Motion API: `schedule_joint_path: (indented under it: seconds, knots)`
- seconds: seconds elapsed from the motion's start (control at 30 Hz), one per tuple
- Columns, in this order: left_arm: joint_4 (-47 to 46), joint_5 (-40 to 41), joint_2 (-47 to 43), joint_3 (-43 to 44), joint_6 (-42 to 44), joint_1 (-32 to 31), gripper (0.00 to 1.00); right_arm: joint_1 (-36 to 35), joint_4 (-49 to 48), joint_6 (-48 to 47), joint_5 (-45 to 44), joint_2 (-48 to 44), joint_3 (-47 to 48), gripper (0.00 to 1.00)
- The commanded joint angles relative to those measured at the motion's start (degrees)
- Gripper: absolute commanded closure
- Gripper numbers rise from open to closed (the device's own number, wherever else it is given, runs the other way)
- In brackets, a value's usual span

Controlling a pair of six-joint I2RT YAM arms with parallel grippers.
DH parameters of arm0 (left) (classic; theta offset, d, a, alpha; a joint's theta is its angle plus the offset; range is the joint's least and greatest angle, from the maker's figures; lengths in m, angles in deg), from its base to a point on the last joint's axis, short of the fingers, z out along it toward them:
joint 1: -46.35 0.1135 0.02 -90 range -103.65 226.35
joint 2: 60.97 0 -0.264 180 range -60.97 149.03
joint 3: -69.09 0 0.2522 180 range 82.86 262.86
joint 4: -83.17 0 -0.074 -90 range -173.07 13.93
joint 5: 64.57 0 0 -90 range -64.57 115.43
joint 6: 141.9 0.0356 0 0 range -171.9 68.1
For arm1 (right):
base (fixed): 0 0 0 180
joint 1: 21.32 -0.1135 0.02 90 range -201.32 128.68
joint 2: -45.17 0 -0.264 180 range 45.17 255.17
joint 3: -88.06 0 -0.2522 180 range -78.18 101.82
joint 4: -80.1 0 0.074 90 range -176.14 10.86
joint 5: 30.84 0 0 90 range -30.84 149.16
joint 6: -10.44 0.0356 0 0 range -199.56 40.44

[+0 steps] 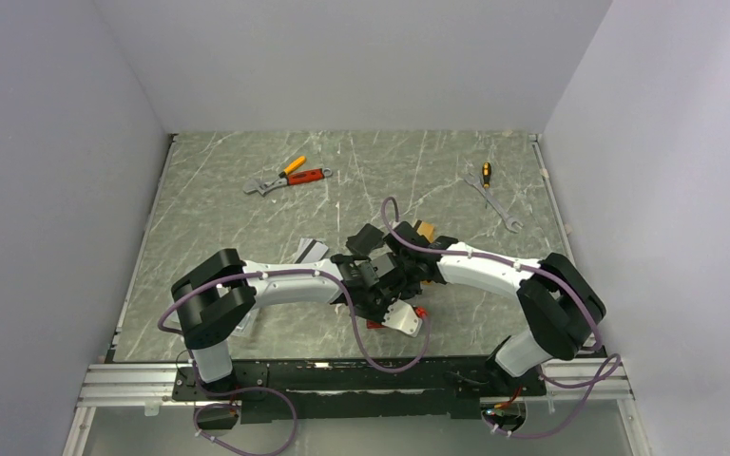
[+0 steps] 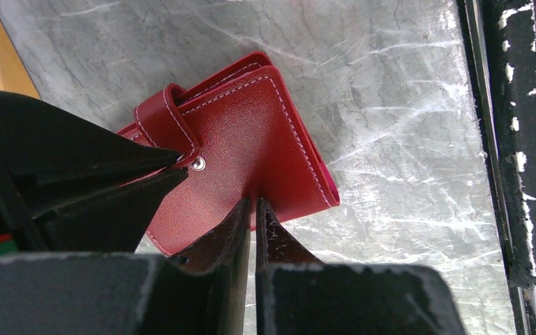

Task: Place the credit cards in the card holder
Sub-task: Close the card holder at the center of the board.

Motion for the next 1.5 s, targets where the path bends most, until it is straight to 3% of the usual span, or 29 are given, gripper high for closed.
schedule_joint_path:
  seconds: [0.0,0.27,0.53,0.63,0.8,1.17,1.27,1.47]
  knots:
    - [2.7,-4.3,-0.8,-1.5,0.2,-1.0,0.89,-1.2,-1.1,1.9,0.2,1.4,1.2,0.93]
    - [2.6,-4.6,-1.2,-2.0,0.3,-1.0,0.88,-1.3,0.8,2.5,-0.6,-0.2,0.8,0.78]
    - [2.3,-4.7,-1.4,-2.7,0.3,-1.0,0.89,-1.2,2.0,2.7,-0.9,-1.6,1.0,0.75]
    - [2.3,-4.7,-1.4,-2.9,0.5,-1.0,0.89,-1.2,3.2,3.0,-2.2,-2.4,1.4,0.81]
    - [2.4,-4.9,-1.4,-2.6,0.5,-1.1,0.89,-1.2,4.0,3.7,-3.6,-3.4,1.6,1.0]
    - [2.6,-5.0,-1.4,-2.5,0.3,-1.0,0.89,-1.3,5.0,3.0,-3.7,-2.1,2.5,1.0]
    - [2.7,-5.2,-1.3,-2.4,0.4,-1.0,0.89,-1.3,5.6,2.1,-3.6,-1.6,3.5,0.84]
    - [2.7,-5.2,-1.4,-2.5,0.4,-1.0,0.9,-1.9,5.9,1.8,-3.4,-0.6,4.2,0.81]
